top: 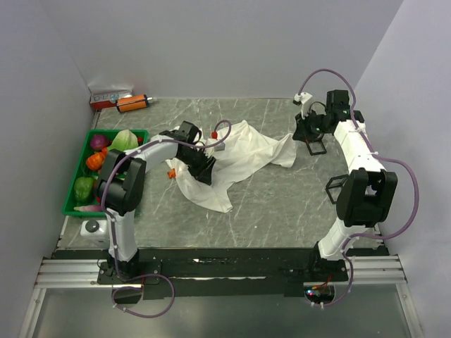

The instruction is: Remove the brooch from the garment

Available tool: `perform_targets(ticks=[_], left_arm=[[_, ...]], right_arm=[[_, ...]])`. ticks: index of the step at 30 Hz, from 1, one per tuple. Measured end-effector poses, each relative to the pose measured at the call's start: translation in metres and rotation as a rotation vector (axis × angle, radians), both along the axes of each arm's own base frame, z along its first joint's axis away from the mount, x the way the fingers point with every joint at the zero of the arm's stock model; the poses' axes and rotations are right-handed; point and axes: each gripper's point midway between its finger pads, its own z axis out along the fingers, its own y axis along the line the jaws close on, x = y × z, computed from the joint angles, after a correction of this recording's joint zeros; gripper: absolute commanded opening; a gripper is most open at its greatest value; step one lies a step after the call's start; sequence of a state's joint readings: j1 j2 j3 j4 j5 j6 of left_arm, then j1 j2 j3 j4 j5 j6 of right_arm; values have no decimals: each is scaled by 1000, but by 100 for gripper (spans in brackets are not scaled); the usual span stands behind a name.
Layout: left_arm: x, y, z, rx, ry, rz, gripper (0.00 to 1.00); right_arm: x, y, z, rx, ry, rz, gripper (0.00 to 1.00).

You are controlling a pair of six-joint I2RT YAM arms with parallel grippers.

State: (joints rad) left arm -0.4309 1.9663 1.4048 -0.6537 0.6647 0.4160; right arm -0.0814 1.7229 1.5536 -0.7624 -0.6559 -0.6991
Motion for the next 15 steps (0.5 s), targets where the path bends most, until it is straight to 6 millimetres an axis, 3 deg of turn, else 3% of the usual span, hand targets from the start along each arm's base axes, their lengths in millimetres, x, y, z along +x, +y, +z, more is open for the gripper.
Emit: perform_targets(ticks=[9, 12, 15], left_arm=[[-6, 3, -19, 28, 54, -5, 36], [-7, 4, -23, 33, 67, -4, 31], [-8, 4, -24, 35, 71, -2, 20]], right_arm=[[0, 0, -1, 0, 2, 0, 0], [0, 0, -1, 0, 2, 0, 0], [0, 0, -1, 0, 2, 0, 0]])
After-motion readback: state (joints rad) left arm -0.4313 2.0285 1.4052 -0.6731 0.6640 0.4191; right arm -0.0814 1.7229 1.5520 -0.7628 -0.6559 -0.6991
